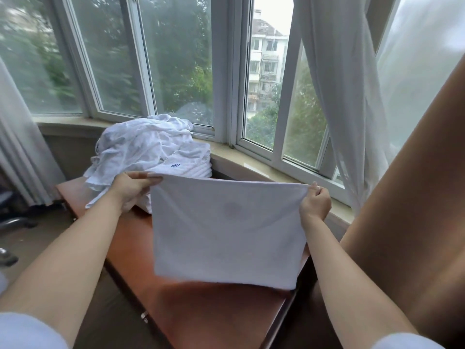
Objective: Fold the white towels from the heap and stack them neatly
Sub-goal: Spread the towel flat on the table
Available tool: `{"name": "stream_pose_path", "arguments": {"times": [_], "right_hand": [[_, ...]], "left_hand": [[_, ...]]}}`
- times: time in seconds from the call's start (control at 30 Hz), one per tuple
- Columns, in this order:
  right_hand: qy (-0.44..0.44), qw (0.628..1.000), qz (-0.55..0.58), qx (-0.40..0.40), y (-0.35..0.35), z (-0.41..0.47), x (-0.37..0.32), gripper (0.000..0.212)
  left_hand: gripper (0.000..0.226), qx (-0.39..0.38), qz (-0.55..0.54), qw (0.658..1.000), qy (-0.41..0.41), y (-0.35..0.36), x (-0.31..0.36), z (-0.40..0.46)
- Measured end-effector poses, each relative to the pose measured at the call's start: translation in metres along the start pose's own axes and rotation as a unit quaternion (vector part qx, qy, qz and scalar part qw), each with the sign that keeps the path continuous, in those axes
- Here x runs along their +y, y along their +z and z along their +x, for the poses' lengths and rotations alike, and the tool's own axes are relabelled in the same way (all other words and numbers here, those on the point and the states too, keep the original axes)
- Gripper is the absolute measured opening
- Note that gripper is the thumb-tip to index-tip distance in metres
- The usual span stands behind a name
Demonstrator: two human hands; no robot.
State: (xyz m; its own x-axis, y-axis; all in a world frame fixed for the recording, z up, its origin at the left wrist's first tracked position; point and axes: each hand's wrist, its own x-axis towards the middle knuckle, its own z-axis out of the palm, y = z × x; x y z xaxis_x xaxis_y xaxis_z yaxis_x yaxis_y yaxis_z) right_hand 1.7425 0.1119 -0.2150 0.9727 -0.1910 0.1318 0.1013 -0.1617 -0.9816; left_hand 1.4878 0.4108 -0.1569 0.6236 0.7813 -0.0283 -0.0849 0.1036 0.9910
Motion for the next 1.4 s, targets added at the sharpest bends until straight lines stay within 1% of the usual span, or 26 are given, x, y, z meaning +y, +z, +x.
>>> {"name": "stream_pose_path", "arguments": {"times": [0.1,0.2,0.33,0.43,0.5,0.57,0.6,0.63,0.7,0.77,0.8,0.87,0.93,0.97,1.0,1.03,1.07,1.1,1.13,1.23,1.27,1.4], "right_hand": [[-0.022,1.000,0.014,-0.006,0.001,0.000,-0.001,0.036],[-0.040,0.998,0.040,-0.014,0.007,0.003,-0.002,0.032],[-0.026,0.997,0.067,-0.026,0.024,0.012,-0.005,0.031],[-0.011,0.997,0.073,-0.029,0.041,0.021,-0.004,0.024],[-0.007,0.998,0.064,-0.026,0.052,0.029,-0.003,0.024],[-0.004,0.998,0.056,-0.026,0.063,0.038,-0.002,0.025],[-0.001,0.998,0.052,-0.027,0.070,0.043,-0.002,0.024],[0.003,0.998,0.051,-0.030,0.077,0.047,-0.002,0.023],[0.010,0.997,0.065,-0.046,0.090,0.054,-0.001,0.019],[0.011,0.995,0.068,-0.067,0.103,0.062,0.001,0.020],[0.010,0.995,0.062,-0.080,0.108,0.067,0.003,0.021],[-0.003,0.994,0.011,-0.113,0.116,0.076,0.008,0.017],[-0.012,0.989,-0.064,-0.130,0.120,0.081,0.014,0.017],[-0.010,0.988,-0.079,-0.130,0.121,0.082,0.015,0.019],[-0.007,0.989,-0.078,-0.127,0.121,0.080,0.017,0.021],[-0.006,0.990,-0.068,-0.121,0.122,0.076,0.017,0.021],[-0.004,0.992,-0.054,-0.114,0.123,0.072,0.017,0.020],[0.001,0.994,-0.039,-0.106,0.123,0.067,0.015,0.019],[0.007,0.995,-0.020,-0.098,0.122,0.063,0.013,0.019],[0.016,0.996,0.039,-0.073,0.113,0.049,0.004,0.019],[0.014,0.996,0.056,-0.066,0.108,0.045,-0.001,0.019],[-0.002,0.996,0.094,-0.005,0.084,0.027,-0.020,0.028]], "left_hand": [[0.017,-0.003,0.005,1.000,-0.001,-0.008,-0.003,-0.009],[0.015,-0.016,0.051,0.998,-0.011,-0.014,-0.011,-0.016],[0.012,-0.041,0.095,0.993,-0.051,-0.023,-0.022,-0.011],[0.011,-0.055,0.089,0.992,-0.070,-0.024,-0.027,0.000],[0.015,-0.067,0.066,0.993,-0.076,-0.024,-0.027,0.009],[0.028,-0.077,0.041,0.993,-0.083,-0.023,-0.025,0.020],[0.030,-0.070,0.042,0.993,-0.081,-0.022,-0.025,0.025],[0.026,-0.049,0.047,0.995,-0.075,-0.020,-0.026,0.033],[0.014,0.029,0.066,0.996,-0.054,-0.012,-0.029,0.048],[0.024,0.104,0.116,0.988,-0.019,-0.006,-0.035,0.065],[0.029,0.125,0.154,0.980,-0.001,-0.004,-0.039,0.073],[0.036,0.138,0.240,0.960,0.024,-0.003,-0.045,0.088],[0.035,0.144,0.327,0.933,0.034,-0.002,-0.050,0.098],[0.027,0.144,0.374,0.915,0.045,0.001,-0.052,0.101],[0.015,0.141,0.423,0.893,0.064,0.004,-0.054,0.101],[0.011,0.141,0.470,0.867,0.090,0.007,-0.055,0.100],[0.014,0.148,0.497,0.847,0.117,0.009,-0.058,0.101],[0.015,0.161,0.507,0.836,0.138,0.012,-0.059,0.099],[0.014,0.178,0.501,0.833,0.154,0.014,-0.060,0.095],[0.023,0.239,0.447,0.845,0.172,0.023,-0.058,0.074],[0.025,0.266,0.429,0.842,0.192,0.029,-0.056,0.065],[0.031,0.376,0.360,0.802,0.294,0.054,-0.041,0.025]]}}
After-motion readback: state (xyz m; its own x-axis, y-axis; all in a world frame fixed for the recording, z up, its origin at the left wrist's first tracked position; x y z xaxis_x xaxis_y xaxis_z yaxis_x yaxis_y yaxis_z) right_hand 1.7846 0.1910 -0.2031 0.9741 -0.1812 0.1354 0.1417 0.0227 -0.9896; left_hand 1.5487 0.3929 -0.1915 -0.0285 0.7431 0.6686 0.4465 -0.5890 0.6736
